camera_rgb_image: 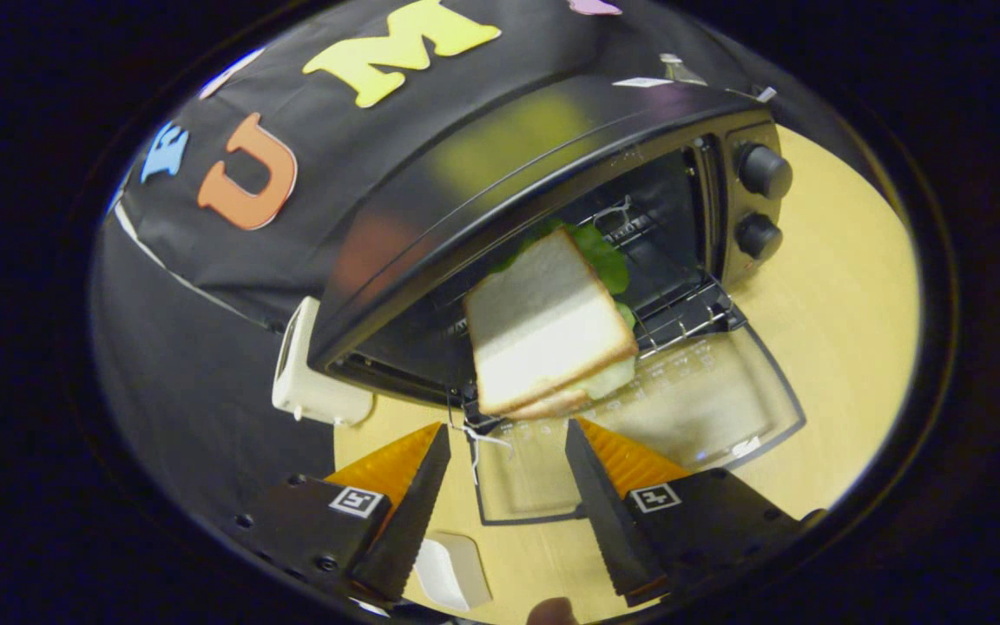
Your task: Open the toaster oven, put the food inside, and close the toaster oven door.
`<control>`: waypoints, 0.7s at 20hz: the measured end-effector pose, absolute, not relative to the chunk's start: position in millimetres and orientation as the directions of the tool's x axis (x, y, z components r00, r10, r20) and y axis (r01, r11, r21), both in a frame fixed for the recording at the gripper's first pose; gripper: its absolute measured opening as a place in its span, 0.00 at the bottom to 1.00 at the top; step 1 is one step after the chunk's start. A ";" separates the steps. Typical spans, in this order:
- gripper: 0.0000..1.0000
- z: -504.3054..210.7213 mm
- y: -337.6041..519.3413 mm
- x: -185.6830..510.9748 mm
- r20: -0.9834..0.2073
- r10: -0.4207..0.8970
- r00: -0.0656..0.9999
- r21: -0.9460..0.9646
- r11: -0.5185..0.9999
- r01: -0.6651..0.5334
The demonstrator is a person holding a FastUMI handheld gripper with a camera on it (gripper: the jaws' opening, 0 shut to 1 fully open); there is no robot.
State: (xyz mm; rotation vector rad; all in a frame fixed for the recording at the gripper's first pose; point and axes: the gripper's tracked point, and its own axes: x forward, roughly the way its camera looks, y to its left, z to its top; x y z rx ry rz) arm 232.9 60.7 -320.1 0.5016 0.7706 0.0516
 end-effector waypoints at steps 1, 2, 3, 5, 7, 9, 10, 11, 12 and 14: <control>0.89 -315.1 57.5 222.4 -0.653 0.215 0.726 0.419 0.902 0.109; 0.90 -312.3 53.4 212.1 -0.660 0.197 0.725 0.379 0.920 0.096; 0.91 -310.4 50.5 201.0 -0.669 0.188 0.719 0.344 0.936 0.076; 0.92 -304.8 44.1 184.4 -0.667 0.166 0.727 0.293 0.955 0.050; 0.92 -300.5 38.0 169.1 -0.659 0.154 0.737 0.243 0.970 0.015; 0.93 -301.2 29.4 155.9 -0.655 0.129 0.744 0.171 0.985 -0.020; 0.93 -298.7 24.9 150.3 -0.645 0.114 0.755 0.134 0.990 -0.035; 0.93 -297.0 21.8 146.7 -0.633 0.100 0.768 0.096 0.994 -0.050; 0.93 -297.0 19.5 142.1 -0.624 0.088 0.776 0.060 0.996 -0.065; 0.94 -299.3 16.8 133.9 -0.608 0.073 0.791 0.021 0.997 -0.076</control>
